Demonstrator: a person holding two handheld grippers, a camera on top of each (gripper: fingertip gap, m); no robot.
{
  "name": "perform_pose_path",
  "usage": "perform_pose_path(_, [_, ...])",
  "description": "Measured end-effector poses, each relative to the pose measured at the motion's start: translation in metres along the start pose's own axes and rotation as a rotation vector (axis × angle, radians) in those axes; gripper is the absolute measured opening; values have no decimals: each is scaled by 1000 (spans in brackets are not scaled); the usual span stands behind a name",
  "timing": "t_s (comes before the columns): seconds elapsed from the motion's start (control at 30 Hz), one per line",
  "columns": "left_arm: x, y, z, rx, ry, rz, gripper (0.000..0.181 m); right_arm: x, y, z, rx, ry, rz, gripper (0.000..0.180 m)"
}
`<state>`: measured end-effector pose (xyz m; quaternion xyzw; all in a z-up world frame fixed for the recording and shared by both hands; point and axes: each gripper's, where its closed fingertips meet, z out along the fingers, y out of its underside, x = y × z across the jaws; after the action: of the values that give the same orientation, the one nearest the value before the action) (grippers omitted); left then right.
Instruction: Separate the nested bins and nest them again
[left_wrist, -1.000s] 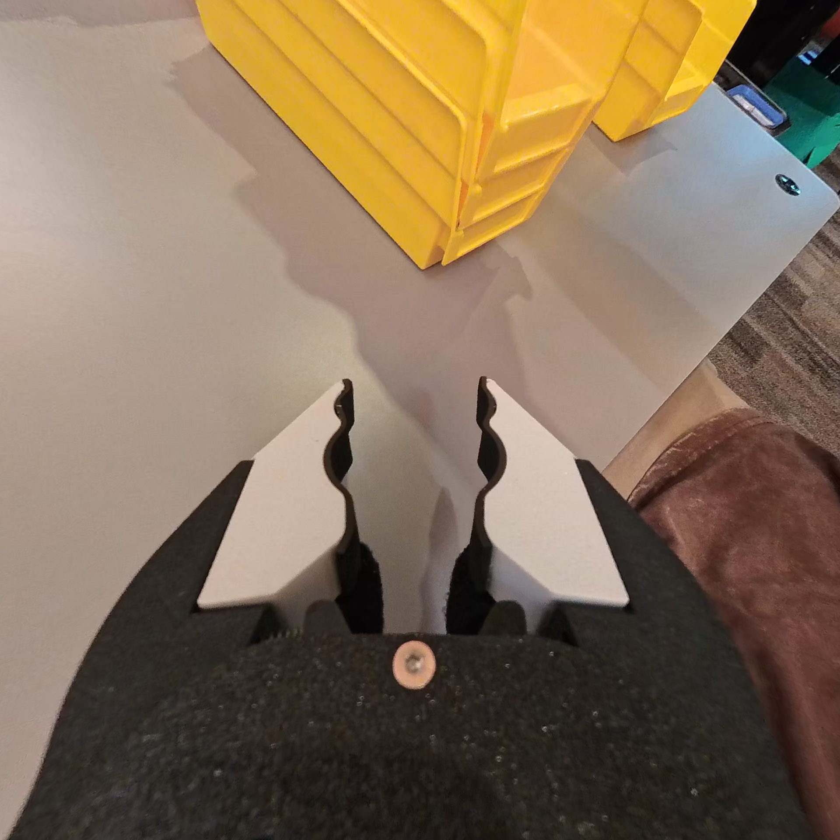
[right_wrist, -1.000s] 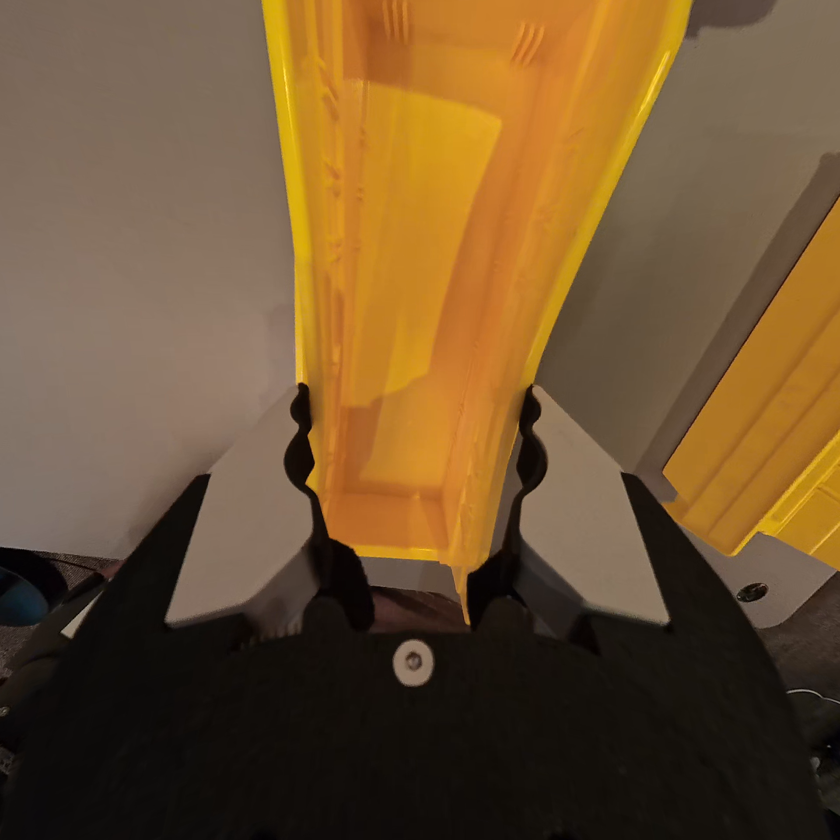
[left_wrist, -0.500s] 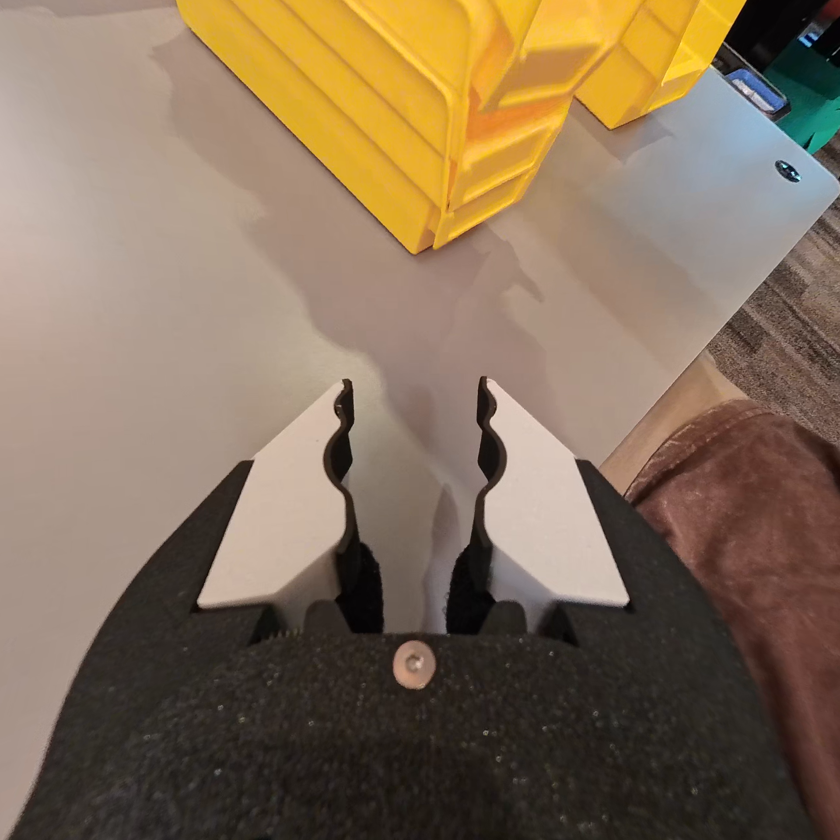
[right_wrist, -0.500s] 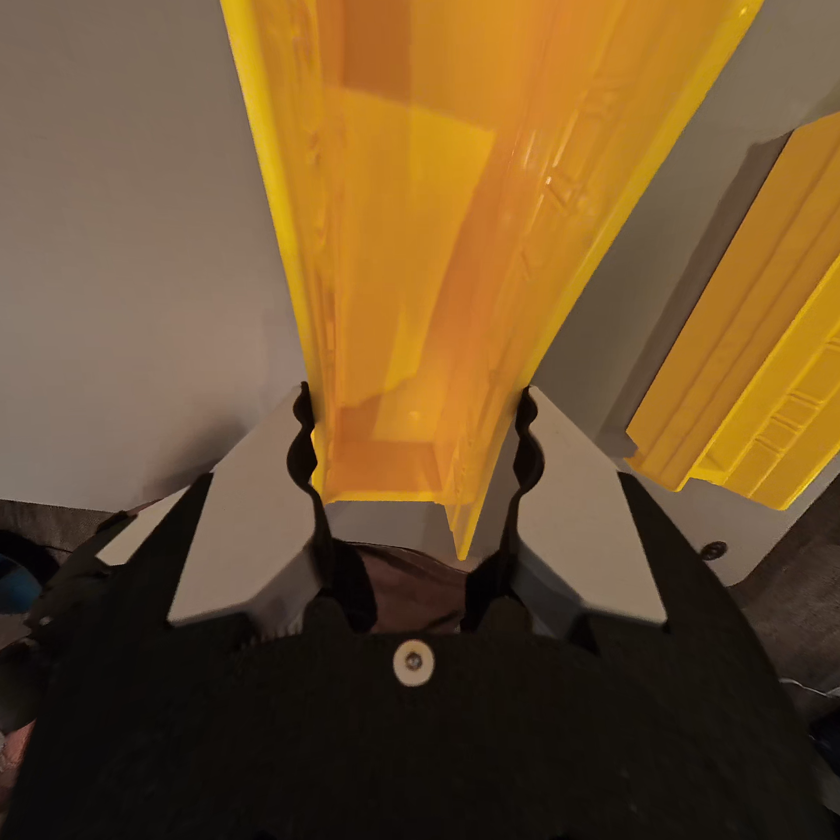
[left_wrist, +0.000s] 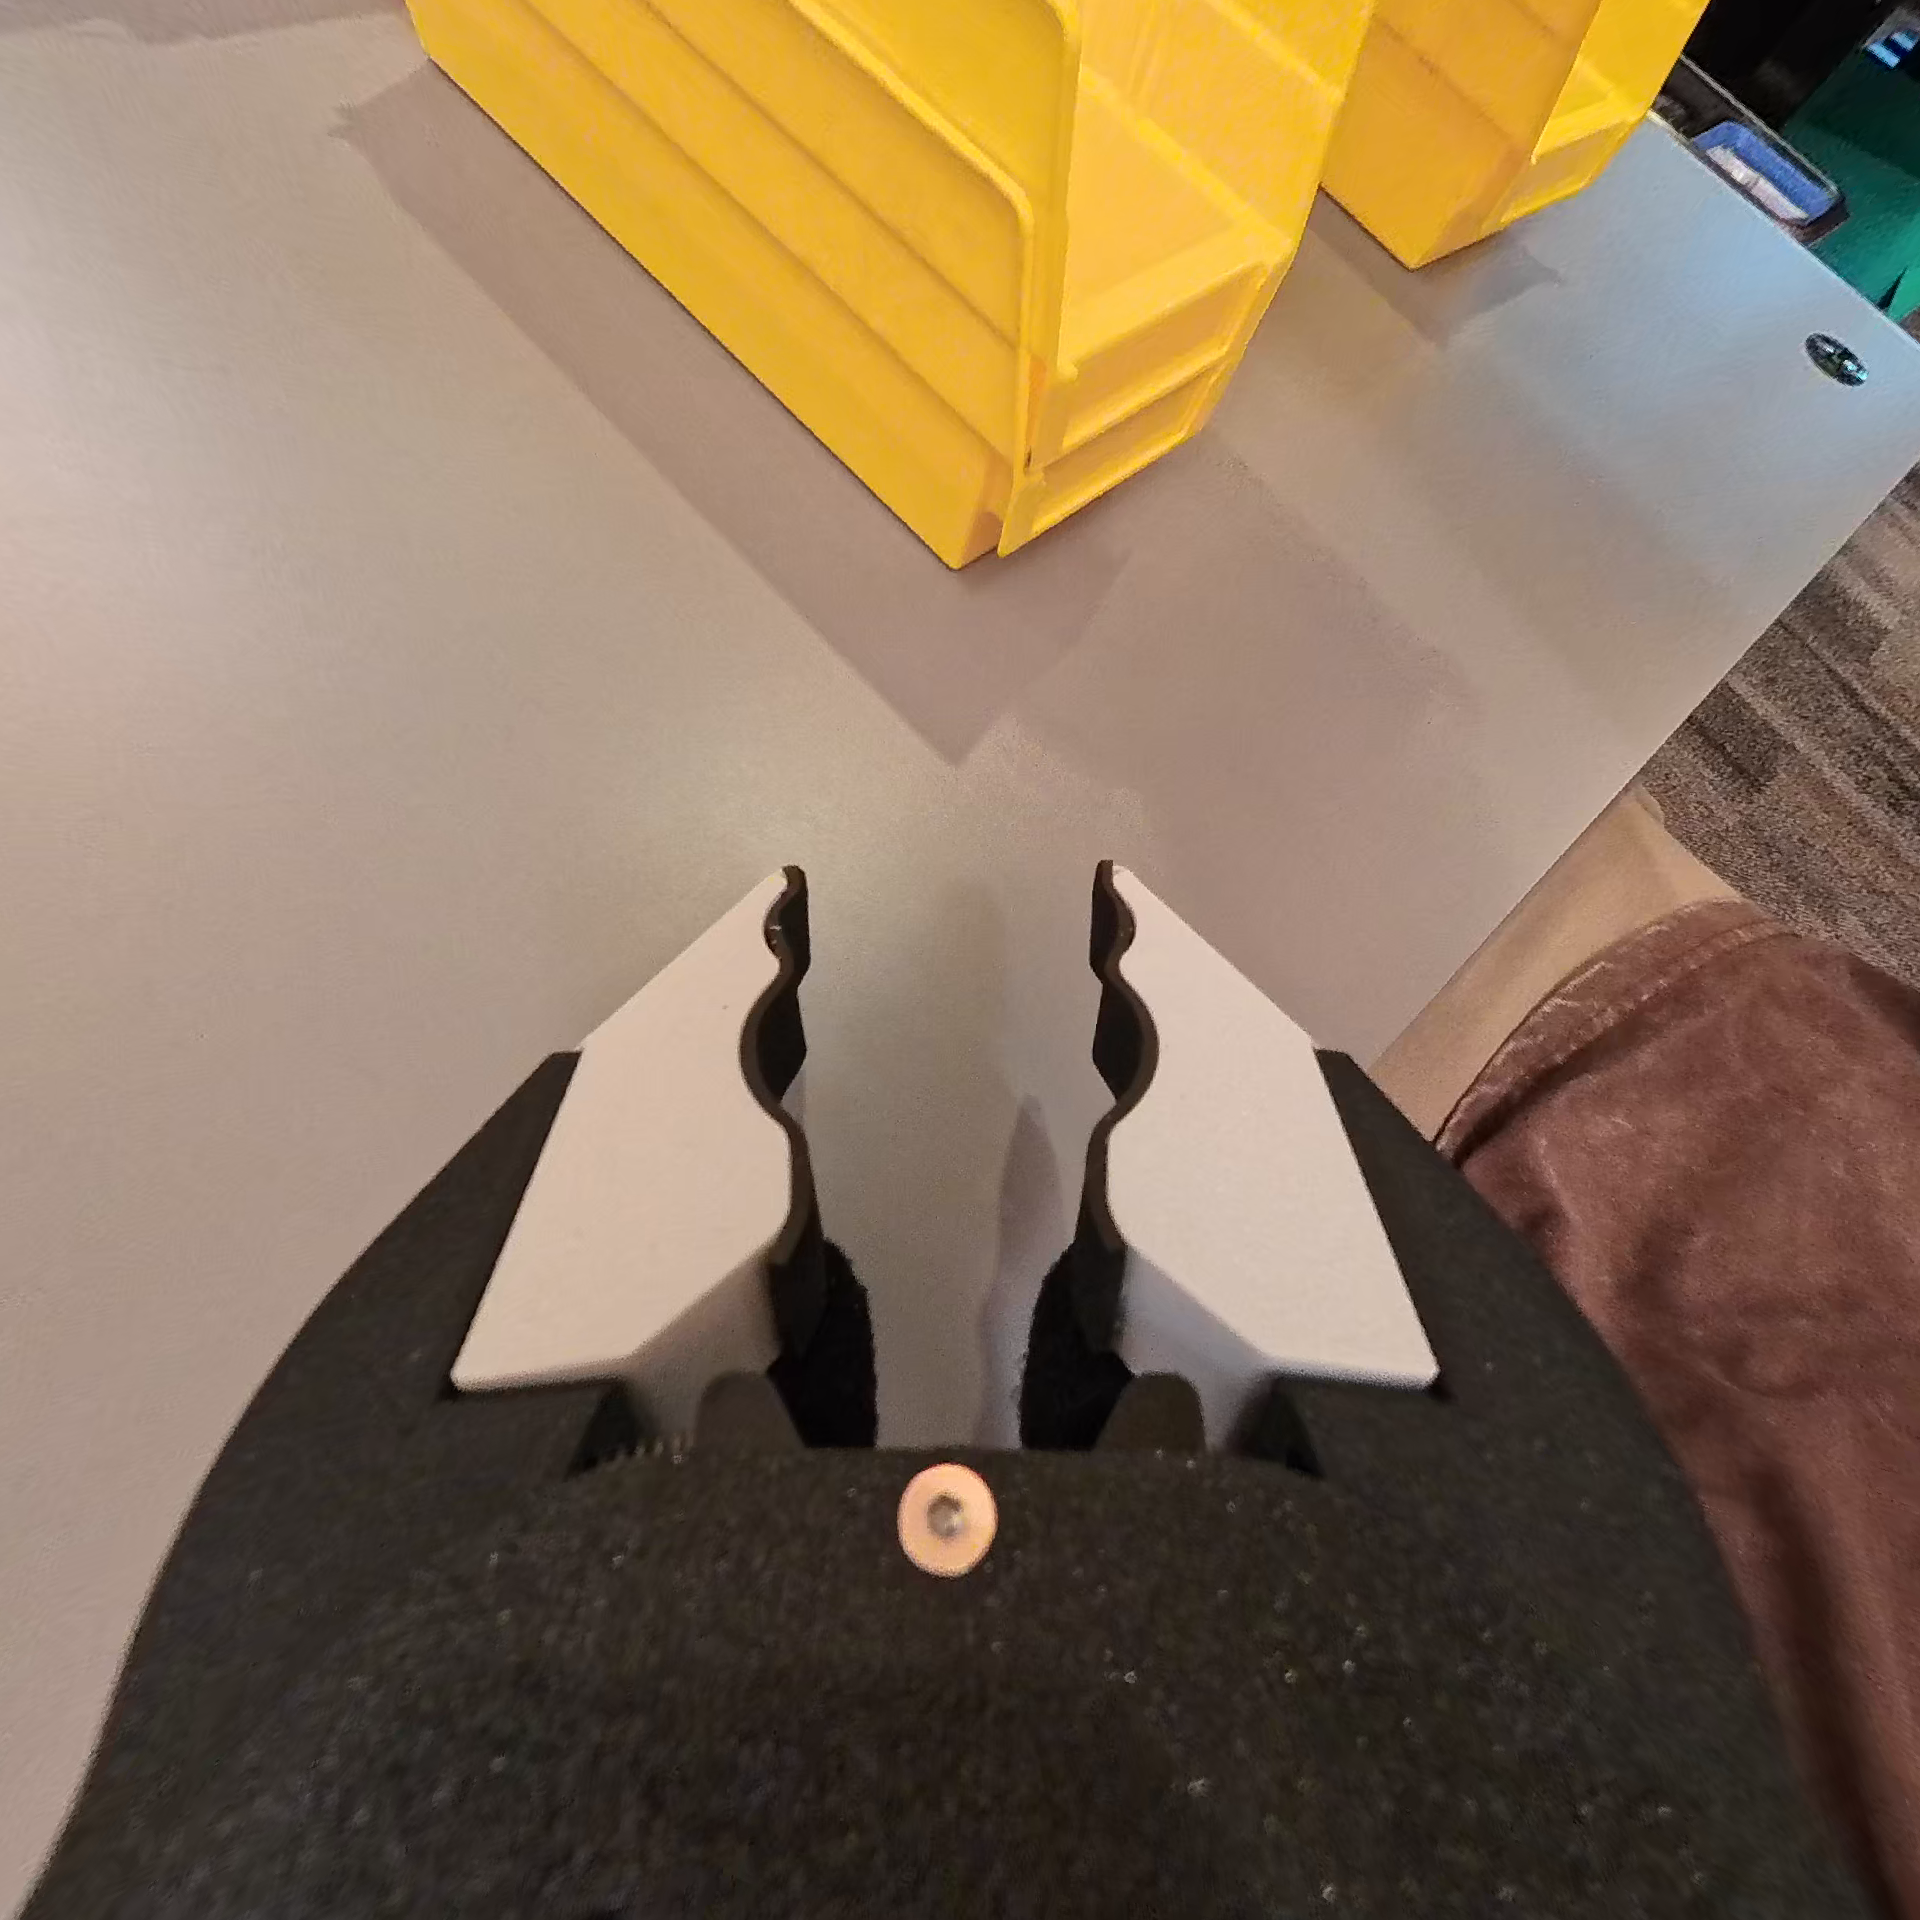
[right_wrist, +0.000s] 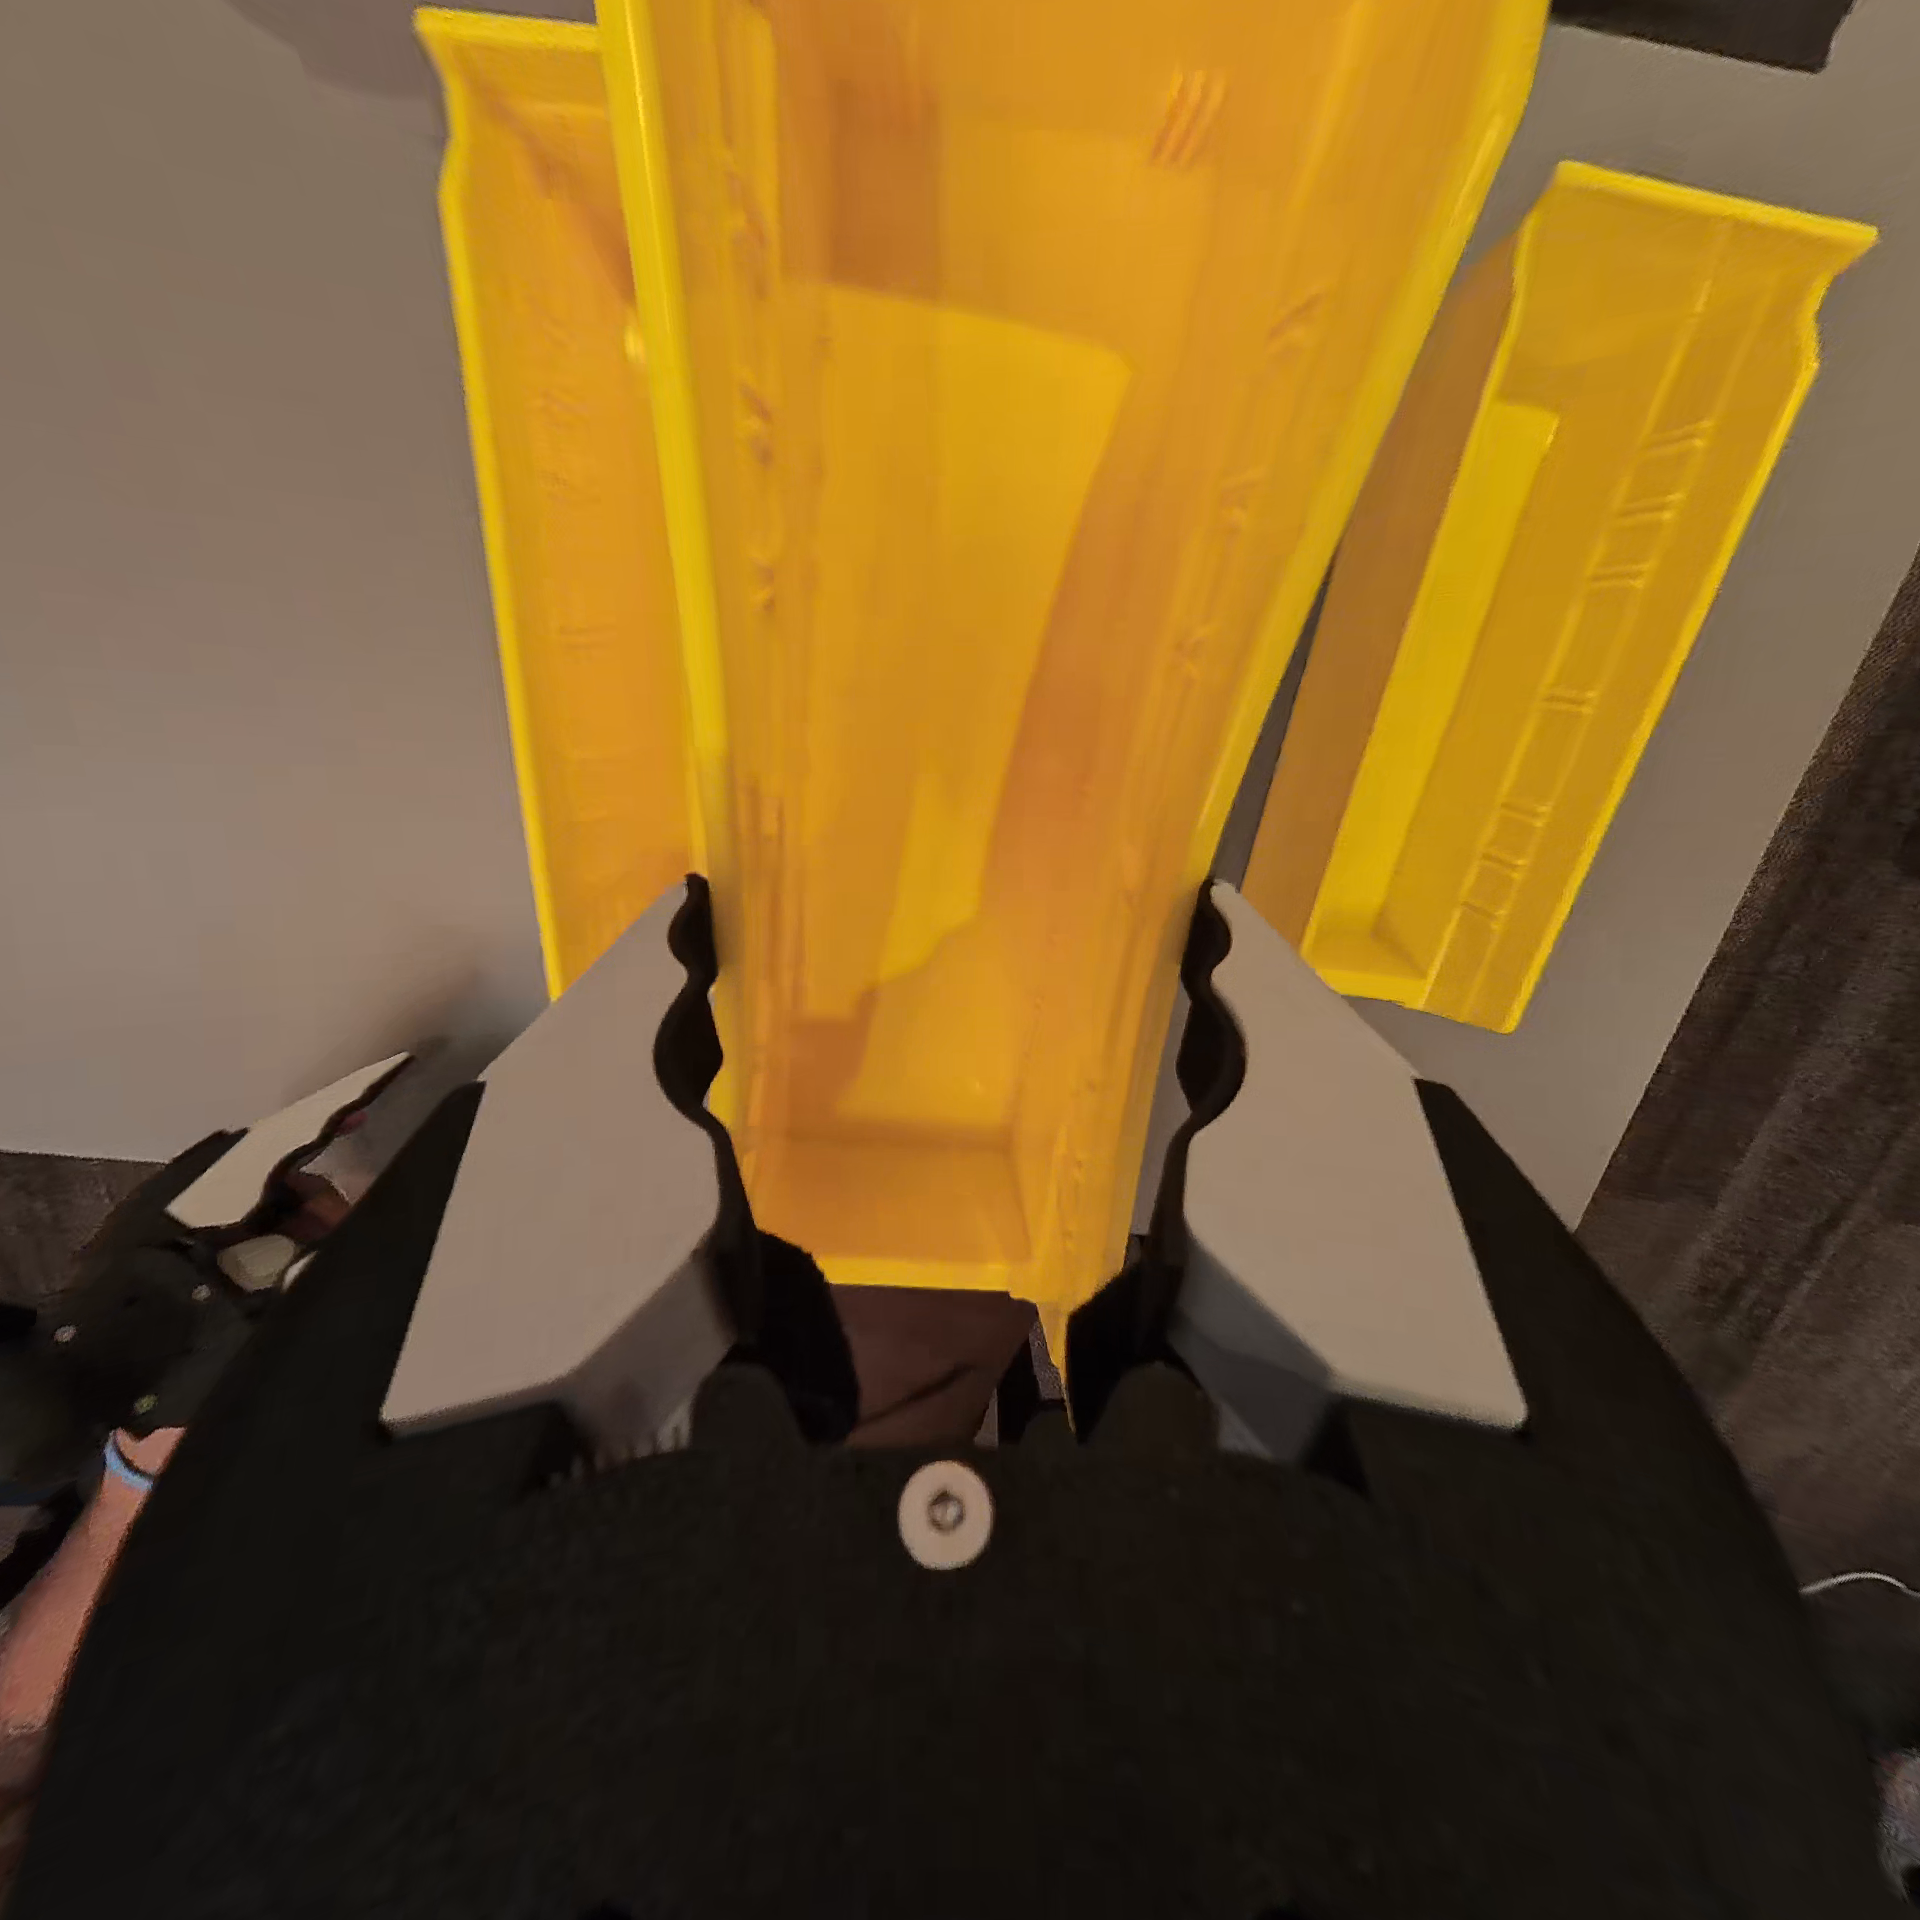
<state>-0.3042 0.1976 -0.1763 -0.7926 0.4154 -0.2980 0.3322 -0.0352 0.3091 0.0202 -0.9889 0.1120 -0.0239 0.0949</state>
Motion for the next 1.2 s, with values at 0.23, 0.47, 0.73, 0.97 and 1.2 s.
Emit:
perform_pose_path(0.23, [-2,2,-1,-6,-1,-4,53,48,2,54,-40,8,33,92])
perform_pose_path(0.47, [-1,6,-1,-21,0,2,53,51,1,129,-102,-14,20,95])
perform_pose_path(0.73, [-5,11,0,-42,-27,29,53,48,-6,179,-156,-12,-7,97])
perform_pose_path(0.97, [0,12,1,-46,-5,28,53,51,-2,188,-193,2,-32,101])
perform_pose_path(1.2, [0,10,-1,-31,-16,29,53,49,3,189,-196,7,-12,117])
